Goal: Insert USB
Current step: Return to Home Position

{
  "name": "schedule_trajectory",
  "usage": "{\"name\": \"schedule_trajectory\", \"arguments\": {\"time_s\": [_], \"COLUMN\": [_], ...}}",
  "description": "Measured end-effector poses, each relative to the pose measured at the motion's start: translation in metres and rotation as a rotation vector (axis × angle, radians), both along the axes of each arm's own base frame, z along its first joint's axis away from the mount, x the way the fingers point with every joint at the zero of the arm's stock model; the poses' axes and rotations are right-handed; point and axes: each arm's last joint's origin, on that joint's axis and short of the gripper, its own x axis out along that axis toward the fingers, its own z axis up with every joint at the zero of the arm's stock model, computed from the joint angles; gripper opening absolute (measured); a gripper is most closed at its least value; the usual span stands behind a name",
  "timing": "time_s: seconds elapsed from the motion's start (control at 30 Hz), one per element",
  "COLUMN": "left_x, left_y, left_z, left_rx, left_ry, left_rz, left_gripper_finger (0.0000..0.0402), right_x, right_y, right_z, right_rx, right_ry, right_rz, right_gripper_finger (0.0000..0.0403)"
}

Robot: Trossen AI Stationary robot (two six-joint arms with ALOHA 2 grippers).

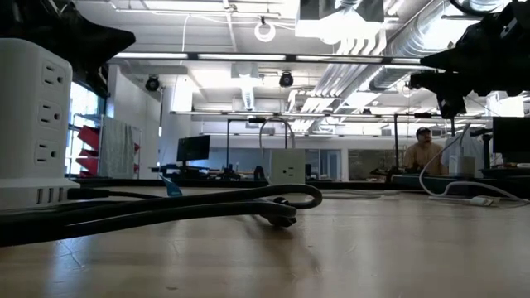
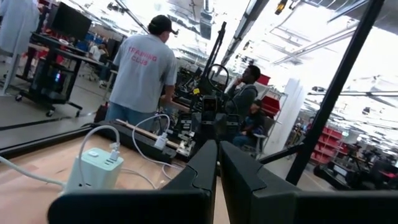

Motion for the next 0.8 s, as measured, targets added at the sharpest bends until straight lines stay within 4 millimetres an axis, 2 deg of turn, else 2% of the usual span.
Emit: {"name": "schedule_trajectory", "arguments": {"time_s": [0.27, 0.8], "left_x": [0.0, 0.0], "left_y": [-0.002, 0.001], "left_z": [0.0, 0.0], "left_rx": [0.0, 0.0], "left_ry": [0.002, 0.002], "left_rz": [-0.017, 0.01], "left_gripper_finger": [0.0, 0.0], "right_x": [0.0, 0.0], "right_y": [0.012, 0.013], "right_z": [0.0, 0.0], "right_rx": [0.0, 0.0], "right_ry": [0.0, 0.001], "right_rz": [0.126, 0.138], "right_gripper_finger": [0.0144, 0.0144]}}
